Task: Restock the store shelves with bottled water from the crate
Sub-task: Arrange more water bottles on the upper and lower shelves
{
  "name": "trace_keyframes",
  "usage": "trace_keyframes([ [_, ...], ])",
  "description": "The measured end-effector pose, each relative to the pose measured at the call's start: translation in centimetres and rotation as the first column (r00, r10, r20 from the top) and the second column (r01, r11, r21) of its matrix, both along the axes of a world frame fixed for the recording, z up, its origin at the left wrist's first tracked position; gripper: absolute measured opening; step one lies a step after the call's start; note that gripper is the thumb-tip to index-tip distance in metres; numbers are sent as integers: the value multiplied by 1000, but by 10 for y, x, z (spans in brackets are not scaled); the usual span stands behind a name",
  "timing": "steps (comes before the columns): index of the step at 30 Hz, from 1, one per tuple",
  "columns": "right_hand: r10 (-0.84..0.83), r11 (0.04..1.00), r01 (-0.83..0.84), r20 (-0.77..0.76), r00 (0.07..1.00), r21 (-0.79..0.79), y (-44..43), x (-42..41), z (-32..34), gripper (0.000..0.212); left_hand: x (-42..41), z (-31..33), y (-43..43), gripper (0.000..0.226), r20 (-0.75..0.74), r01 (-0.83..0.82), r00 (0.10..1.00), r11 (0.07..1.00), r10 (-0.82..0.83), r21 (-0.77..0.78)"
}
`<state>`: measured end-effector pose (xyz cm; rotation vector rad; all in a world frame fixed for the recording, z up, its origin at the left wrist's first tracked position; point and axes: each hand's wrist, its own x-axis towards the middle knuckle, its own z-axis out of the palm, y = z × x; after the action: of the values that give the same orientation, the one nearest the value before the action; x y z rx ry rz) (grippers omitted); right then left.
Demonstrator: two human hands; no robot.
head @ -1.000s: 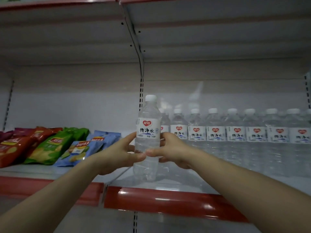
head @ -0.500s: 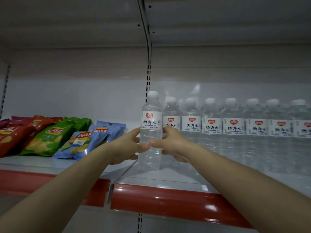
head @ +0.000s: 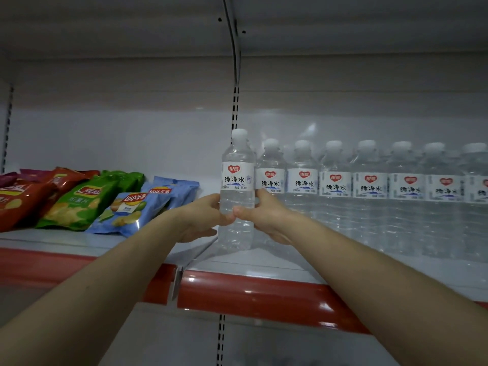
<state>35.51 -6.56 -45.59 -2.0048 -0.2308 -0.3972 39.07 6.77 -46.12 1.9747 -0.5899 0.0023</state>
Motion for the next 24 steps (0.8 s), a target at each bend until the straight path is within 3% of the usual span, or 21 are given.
trace_keyframes([
  [3, -42, 997, 42, 4, 999, -69, 4, -10, 1, 35, -7, 0, 0, 46, 116, -163, 982, 978, 149, 128],
  [7, -113, 975, 118, 34, 993, -189, 9, -21, -4, 31, -19, -4, 2, 50, 283, -362, 911, 909, 298, 206],
  [13, -170, 946, 240, 296, 940, -218, 17, -56, -15, 38, -54, -12, 15, 34, 606, -484, 686, 874, 403, -33],
  [19, -38, 985, 103, 408, 912, -139, 34, -101, -21, 35, -105, -33, 28, 31, 739, -472, 534, 870, 410, -142],
  [21, 56, 989, -2, 364, 930, -146, 40, -117, -31, 28, -122, -45, 34, 30, 739, -462, 536, 874, 409, -149],
  [24, 198, 978, -173, 255, 946, -121, 48, -135, -62, 4, -145, -74, 47, 28, 658, -435, 641, 893, 395, -113],
])
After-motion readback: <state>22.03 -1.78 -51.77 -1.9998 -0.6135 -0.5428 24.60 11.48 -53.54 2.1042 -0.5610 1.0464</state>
